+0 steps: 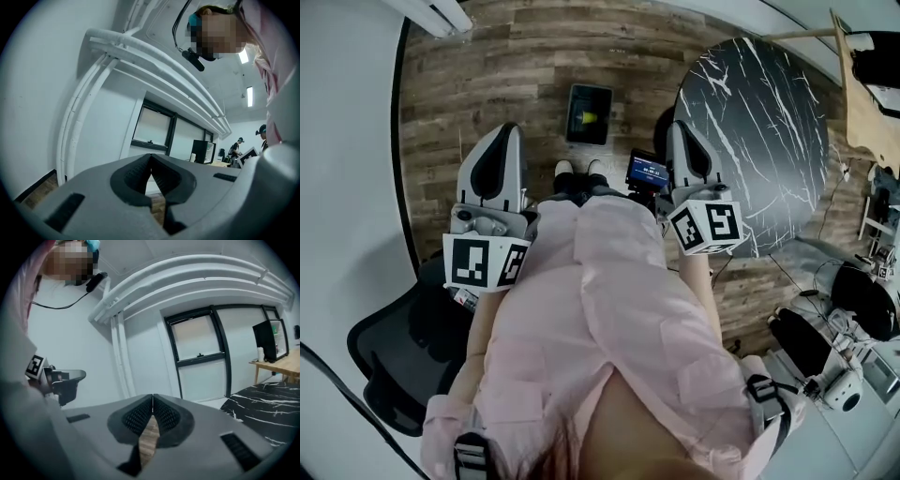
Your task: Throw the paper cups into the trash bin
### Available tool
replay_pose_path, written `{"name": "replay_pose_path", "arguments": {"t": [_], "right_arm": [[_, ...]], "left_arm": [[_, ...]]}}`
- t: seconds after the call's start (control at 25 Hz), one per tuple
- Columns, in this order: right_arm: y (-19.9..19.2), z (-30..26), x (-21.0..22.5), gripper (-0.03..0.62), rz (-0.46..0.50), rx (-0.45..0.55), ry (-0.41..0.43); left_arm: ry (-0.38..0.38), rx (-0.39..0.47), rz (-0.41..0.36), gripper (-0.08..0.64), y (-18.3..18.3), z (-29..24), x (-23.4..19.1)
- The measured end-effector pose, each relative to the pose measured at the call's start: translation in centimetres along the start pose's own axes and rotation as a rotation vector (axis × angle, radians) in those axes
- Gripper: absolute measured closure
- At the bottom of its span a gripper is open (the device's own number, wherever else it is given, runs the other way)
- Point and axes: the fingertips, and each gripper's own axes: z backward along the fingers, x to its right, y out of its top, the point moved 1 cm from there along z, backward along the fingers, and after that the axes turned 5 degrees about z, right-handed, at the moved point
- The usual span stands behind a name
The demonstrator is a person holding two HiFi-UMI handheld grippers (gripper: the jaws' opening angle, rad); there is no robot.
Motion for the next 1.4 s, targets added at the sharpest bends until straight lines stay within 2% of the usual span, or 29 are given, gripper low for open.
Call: {"name": "replay_pose_path", "arguments": {"t": [0.24,0.44,0.64,0.88,1.4], "right_arm": [[0.8,-0.4,-4.3,0.561,0.092,-0.024,0.105],[0.8,-0.7,-6.3,0.561,0.089,-0.025,0.157],[-0.2,-0.9,-7.8,0.561,0.088,-0.059,0.214],[-0.6,-0.5,-8.4,0.561,0.107,-0.062,0.243],[-0.8,0.3,-8.5,0.561,0.117,-0.07,0.248]], "left_arm": [[-0.006,-0.024,0.0,0.545,-0.9,0.4,0.5],[-0.049,0.006,0.023,0.545,-1.2,-0.1,1.4],[-0.065,-0.046,0.086,0.545,-3.5,-0.2,2.0],[-0.079,-0.098,0.08,0.545,-4.2,-0.3,3.1],[-0.078,-0.091,0.074,0.545,-3.9,0.1,4.2]]}}
